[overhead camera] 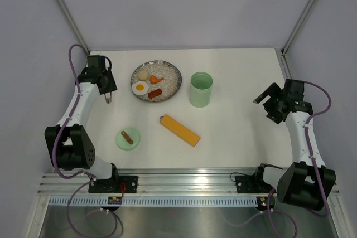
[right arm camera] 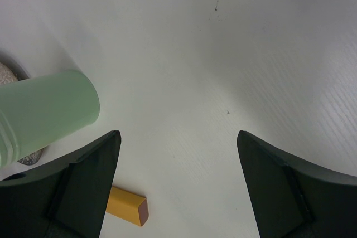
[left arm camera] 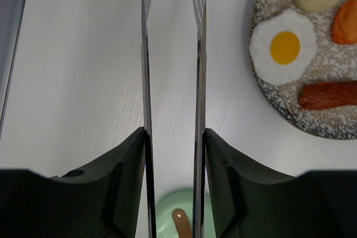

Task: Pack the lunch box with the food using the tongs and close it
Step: Adjust the clamp at the center of the board, then pick up the fake food from the plate.

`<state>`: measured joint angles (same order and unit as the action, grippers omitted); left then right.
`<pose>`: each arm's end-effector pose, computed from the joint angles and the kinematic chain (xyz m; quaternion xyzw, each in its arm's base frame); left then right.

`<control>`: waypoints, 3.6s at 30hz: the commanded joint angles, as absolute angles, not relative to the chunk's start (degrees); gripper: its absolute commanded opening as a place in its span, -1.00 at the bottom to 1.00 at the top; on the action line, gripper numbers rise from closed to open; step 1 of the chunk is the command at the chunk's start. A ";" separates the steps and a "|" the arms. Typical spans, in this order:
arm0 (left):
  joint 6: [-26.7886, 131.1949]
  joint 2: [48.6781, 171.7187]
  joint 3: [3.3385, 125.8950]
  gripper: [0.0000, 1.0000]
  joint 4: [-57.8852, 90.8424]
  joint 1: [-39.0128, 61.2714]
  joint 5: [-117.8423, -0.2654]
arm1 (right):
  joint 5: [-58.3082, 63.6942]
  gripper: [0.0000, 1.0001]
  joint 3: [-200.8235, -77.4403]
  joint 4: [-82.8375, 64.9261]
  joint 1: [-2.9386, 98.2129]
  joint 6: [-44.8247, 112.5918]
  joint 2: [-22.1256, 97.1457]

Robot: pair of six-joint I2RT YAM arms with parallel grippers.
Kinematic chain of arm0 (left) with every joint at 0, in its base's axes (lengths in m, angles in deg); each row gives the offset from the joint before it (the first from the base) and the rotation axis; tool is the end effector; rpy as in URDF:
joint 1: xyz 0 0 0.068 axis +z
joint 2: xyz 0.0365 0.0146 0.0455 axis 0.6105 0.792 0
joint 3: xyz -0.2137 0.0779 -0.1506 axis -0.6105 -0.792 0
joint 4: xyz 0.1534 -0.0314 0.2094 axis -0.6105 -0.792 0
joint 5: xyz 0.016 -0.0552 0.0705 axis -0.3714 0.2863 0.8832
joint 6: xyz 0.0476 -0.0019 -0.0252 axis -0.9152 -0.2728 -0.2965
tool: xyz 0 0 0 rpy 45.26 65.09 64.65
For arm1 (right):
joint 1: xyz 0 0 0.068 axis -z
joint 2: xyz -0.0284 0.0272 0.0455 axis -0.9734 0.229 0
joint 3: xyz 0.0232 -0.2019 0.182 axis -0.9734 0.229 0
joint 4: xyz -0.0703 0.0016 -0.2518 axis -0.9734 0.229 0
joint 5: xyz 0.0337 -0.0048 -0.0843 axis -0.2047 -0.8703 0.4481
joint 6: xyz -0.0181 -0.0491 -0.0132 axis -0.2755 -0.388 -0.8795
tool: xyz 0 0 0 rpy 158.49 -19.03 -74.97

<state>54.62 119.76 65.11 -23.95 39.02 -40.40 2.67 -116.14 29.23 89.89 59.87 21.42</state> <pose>0.3180 0.0140 0.2986 -0.1558 0.9252 0.0479 0.3428 0.2242 -0.0475 0.2739 0.3466 0.8750 0.1188 0.3163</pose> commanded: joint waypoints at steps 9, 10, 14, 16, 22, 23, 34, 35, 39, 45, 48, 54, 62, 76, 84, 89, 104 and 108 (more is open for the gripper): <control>60.48 126.46 55.21 -0.01 -3.66 42.90 -37.87 | 0.40 0.87 -116.14 26.22 89.77 59.24 23.05; 61.53 127.07 54.33 0.00 -2.77 42.90 -38.05 | 0.32 0.87 -116.14 26.22 89.77 59.15 23.14; 63.39 128.92 50.81 0.08 0.74 42.90 -38.49 | 0.31 0.86 -116.15 25.96 89.77 59.06 23.40; 63.39 129.97 50.45 0.10 1.11 43.08 -38.66 | 0.31 0.86 -116.06 25.87 89.77 58.97 23.49; 61.98 134.72 55.01 0.24 -5.22 44.04 -39.81 | -0.12 0.86 -115.79 25.43 89.77 59.06 23.58; 62.07 135.07 55.20 0.33 -6.27 44.13 -39.98 | -0.21 0.86 -115.71 25.26 89.77 59.06 23.49; 62.77 134.64 56.26 0.60 -10.32 44.13 -40.16 | -0.83 0.86 -116.32 24.73 89.68 58.89 24.46; 63.12 134.29 56.26 0.60 -11.02 44.13 -40.24 | -0.83 0.87 -116.32 24.64 89.77 59.06 24.37; 64.09 133.15 54.59 0.61 -11.55 44.13 -40.60 | -1.00 0.87 -116.15 24.46 89.77 58.97 24.54; 64.35 135.33 54.58 0.62 -10.50 44.04 -40.77 | -1.27 0.86 -116.06 24.20 89.68 59.06 24.46; 64.00 137.27 56.25 0.56 -10.59 44.13 -40.68 | -0.92 0.87 -116.06 24.64 89.77 58.89 24.02; 64.09 138.24 55.55 0.24 -8.83 44.04 -42.53 | -0.56 0.87 -115.79 25.08 89.77 58.80 23.31; 62.07 129.55 58.36 -0.24 -11.55 44.05 -41.13 | -0.48 0.87 -116.06 25.60 89.77 58.71 22.70; 53.90 112.40 71.55 -0.42 -26.57 37.98 -50.42 | -0.30 0.87 -115.70 25.96 89.77 59.06 21.82; 47.93 113.63 73.40 -0.35 -29.83 27.88 -57.99 | -0.13 0.87 -115.62 26.48 89.77 59.15 20.94; 44.58 114.33 71.82 -0.31 -27.90 24.45 -64.58 | 0.05 0.87 -115.79 26.92 89.77 59.15 20.41; 35.36 119.08 74.45 0.08 -31.94 22.86 -60.47 | -0.21 0.87 -116.93 28.33 89.77 58.36 20.24; 33.77 120.92 75.15 0.08 -32.20 22.95 -60.01 | -0.30 0.87 -117.37 28.77 89.77 57.92 20.50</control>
